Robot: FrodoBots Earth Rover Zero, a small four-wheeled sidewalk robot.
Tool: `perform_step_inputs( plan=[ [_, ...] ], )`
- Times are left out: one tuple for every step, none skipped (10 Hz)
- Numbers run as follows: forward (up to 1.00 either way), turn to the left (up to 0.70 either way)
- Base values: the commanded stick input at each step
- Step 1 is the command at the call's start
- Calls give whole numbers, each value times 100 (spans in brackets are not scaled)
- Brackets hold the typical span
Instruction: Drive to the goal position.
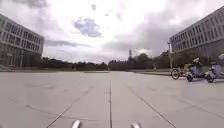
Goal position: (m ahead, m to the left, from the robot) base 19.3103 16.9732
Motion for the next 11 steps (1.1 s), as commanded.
perform_step_inputs(
  plan=[
    [100,0],
    [100,0],
    [100,0],
    [100,-6],
    [100,-17],
    [100,-4],
    [100,0],
    [100,0],
    [100,0],
    [100,0],
    [100,0]
  ],
)
